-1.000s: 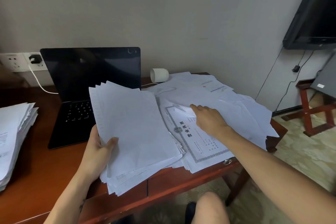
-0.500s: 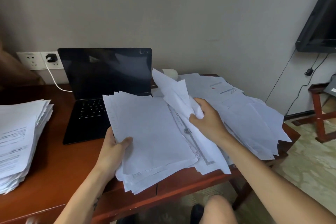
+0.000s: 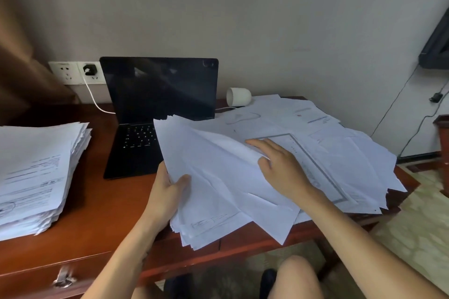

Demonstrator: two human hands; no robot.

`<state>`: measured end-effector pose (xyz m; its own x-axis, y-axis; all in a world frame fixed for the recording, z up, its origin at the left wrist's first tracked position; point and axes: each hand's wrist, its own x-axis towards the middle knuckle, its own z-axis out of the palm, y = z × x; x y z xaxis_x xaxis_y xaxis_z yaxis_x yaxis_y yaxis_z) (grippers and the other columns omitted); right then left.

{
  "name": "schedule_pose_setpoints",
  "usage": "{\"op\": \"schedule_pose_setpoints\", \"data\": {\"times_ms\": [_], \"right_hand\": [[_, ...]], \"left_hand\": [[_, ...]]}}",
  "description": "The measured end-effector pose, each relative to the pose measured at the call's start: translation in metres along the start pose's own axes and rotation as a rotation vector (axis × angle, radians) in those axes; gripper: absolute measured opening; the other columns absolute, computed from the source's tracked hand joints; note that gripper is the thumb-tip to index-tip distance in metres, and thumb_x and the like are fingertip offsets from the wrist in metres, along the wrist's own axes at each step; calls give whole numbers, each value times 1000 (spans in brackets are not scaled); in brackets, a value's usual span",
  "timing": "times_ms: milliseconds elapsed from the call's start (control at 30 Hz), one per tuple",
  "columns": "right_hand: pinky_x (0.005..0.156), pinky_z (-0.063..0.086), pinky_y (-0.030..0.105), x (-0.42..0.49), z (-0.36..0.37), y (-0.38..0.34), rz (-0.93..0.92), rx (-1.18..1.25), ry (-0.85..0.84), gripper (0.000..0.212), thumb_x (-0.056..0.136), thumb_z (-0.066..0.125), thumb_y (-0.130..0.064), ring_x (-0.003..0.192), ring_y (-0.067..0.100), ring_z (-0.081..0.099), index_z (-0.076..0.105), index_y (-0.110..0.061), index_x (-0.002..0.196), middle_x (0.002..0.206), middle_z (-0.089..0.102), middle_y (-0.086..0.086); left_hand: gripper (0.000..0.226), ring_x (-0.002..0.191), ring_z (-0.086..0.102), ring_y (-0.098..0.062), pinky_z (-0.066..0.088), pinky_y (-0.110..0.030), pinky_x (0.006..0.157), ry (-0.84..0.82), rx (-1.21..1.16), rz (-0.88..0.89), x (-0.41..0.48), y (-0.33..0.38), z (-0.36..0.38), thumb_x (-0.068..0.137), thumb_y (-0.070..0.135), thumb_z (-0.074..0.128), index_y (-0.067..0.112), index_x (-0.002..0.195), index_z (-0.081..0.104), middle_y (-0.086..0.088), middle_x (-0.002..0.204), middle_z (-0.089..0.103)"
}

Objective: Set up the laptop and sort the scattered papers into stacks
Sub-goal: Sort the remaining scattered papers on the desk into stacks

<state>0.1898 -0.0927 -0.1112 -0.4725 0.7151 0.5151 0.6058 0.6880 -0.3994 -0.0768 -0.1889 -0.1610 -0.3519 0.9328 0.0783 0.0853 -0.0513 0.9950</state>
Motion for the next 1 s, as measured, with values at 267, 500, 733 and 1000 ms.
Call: {"op": "schedule_pose_setpoints", "data": {"times_ms": [267, 500, 733, 1000], "right_hand": [[113, 37, 29, -78, -35, 30, 77, -107, -351, 63, 94, 48, -4, 127, -6, 40, 47, -46, 141, 138, 48, -26], [116, -4, 13, -112, -37, 20, 101, -193, -597, 83, 89, 48, -14, 145, -16, -8, 14, -49, 156, 157, -2, -38], [118, 26, 20, -108, -33, 23, 150, -43, -388, 56, 97, 61, -19, 138, -13, 31, 47, -49, 142, 148, 40, -33], [96, 43, 18, -105, -31, 18, 292, 185, -297, 22, 103, 51, -38, 119, -6, 53, 69, -38, 115, 119, 63, -24]], "left_hand": [[50, 117, 66, -18, 58, -45, 98, 16, -30, -34, 2, -3, 0, 101, 15, 66, 30, 143, 44, 8, 131, 62], [48, 115, 67, -20, 58, -47, 98, 14, -35, -44, 3, -3, 1, 101, 15, 66, 30, 141, 45, 8, 128, 64], [48, 116, 66, -23, 57, -47, 98, 6, -40, -44, 2, -1, 0, 100, 11, 64, 30, 139, 43, 3, 130, 62], [48, 114, 68, -23, 58, -47, 96, 5, -63, -64, 3, -2, -1, 100, 11, 65, 29, 139, 44, 3, 128, 64]]}}
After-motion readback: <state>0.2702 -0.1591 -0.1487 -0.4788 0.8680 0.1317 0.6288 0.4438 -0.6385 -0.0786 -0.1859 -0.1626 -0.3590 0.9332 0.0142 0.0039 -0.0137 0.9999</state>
